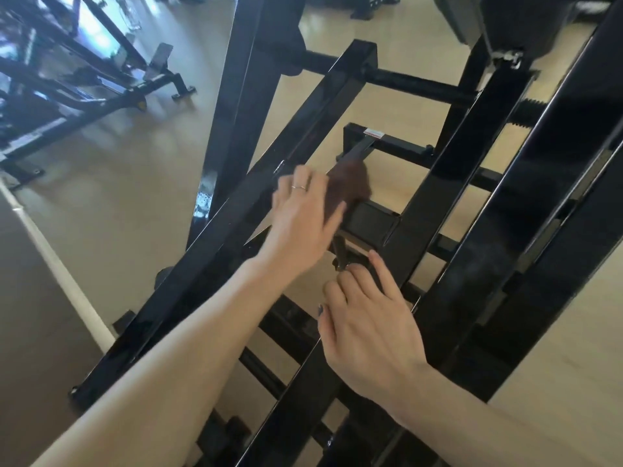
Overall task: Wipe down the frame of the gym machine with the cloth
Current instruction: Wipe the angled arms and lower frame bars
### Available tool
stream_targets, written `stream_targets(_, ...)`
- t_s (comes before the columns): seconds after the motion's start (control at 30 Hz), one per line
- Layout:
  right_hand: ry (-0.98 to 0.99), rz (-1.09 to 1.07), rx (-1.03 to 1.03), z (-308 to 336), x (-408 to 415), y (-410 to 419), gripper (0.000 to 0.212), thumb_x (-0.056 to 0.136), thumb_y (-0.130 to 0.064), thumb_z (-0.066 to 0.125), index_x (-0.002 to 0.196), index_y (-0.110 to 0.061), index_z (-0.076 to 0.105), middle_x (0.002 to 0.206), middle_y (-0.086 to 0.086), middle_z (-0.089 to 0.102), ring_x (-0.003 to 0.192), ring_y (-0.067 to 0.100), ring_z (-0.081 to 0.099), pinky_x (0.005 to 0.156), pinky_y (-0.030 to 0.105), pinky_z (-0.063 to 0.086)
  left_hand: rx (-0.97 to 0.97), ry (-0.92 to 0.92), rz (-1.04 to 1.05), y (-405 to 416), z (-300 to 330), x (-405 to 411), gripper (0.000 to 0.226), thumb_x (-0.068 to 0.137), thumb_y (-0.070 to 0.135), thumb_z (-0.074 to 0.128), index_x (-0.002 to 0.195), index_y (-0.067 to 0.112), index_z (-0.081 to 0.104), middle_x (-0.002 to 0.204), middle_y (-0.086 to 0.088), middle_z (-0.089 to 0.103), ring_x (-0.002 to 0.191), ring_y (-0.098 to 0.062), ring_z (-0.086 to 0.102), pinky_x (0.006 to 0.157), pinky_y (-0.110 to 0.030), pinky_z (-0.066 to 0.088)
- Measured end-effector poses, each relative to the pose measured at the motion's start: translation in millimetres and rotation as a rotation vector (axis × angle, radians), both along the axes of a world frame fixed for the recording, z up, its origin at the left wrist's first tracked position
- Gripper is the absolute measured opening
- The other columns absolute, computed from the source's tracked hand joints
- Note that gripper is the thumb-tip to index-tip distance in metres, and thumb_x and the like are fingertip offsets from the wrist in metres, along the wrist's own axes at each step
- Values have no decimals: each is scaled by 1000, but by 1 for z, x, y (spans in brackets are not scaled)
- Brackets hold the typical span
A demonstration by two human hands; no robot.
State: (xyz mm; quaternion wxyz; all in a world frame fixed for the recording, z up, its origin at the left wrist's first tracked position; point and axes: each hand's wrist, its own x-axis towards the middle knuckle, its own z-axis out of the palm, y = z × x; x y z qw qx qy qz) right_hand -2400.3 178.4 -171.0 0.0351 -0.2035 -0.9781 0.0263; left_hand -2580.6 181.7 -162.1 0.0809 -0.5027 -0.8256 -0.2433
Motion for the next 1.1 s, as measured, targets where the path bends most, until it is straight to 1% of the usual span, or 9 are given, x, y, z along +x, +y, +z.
stream_targets(0.17,-3,37,-18,3,6,1,41,105,-36,31,115,-16,66,118,5,67,127,26,55,128,50,13,-25,-21,-170,-3,3,13,37,100,34,58,131,15,52,133,-4,44,119,-23,38,104,-42,36)
stream_targets(0.3,-4,-17,40,13,13,3,40,101,-39,41,115,-16,70,131,11,64,140,31,45,127,56,11,8,-2,47,12,11,-22,36,102,35,55,130,12,51,132,-9,45,119,-26,42,104,-43,39)
stream_targets(0.4,32,-153,103,22,15,18,49,104,-40,37,133,-10,64,146,22,54,149,38,33,126,57,13,13,-42,210,21,14,-45,39,103,34,55,134,11,50,139,-11,45,125,-31,43,111,-48,37)
stream_targets(0.53,-27,-186,128,20,15,25,71,105,-50,23,148,2,47,159,28,35,153,41,22,127,53,10,-23,-79,128,20,14,-26,35,102,33,56,130,12,52,138,-9,45,126,-31,41,109,-48,36)
stream_targets(0.63,-22,-173,104,19,16,22,73,105,-55,24,141,0,55,156,25,41,151,37,31,126,49,16,-26,-91,-125,9,9,16,36,98,34,61,129,18,52,135,-3,46,122,-25,39,106,-47,36)
stream_targets(0.73,88,-209,14,29,17,22,53,100,-53,33,121,-13,60,143,15,58,139,28,51,115,36,23,-8,-154,-183,2,1,30,37,99,34,61,133,23,51,141,1,43,130,-23,34,113,-50,33)
stream_targets(0.93,30,-181,91,22,16,21,48,102,-46,32,121,-12,60,152,22,48,146,34,40,120,44,30,17,-104,-90,-5,1,1,37,99,33,60,132,18,52,137,-3,46,125,-27,41,108,-49,40)
stream_targets(1.0,47,-188,90,22,15,20,47,103,-47,34,124,-13,59,155,21,45,148,34,38,120,43,26,40,-123,4,-17,-3,-17,34,100,29,60,130,16,53,136,-4,46,123,-27,41,106,-42,42)
stream_targets(1.1,35,-162,87,22,17,21,46,104,-45,32,125,-13,57,158,21,40,152,34,31,122,43,22,47,-226,49,-45,-12,-27,28,100,23,60,124,11,55,124,1,45,115,-19,40,92,-20,39)
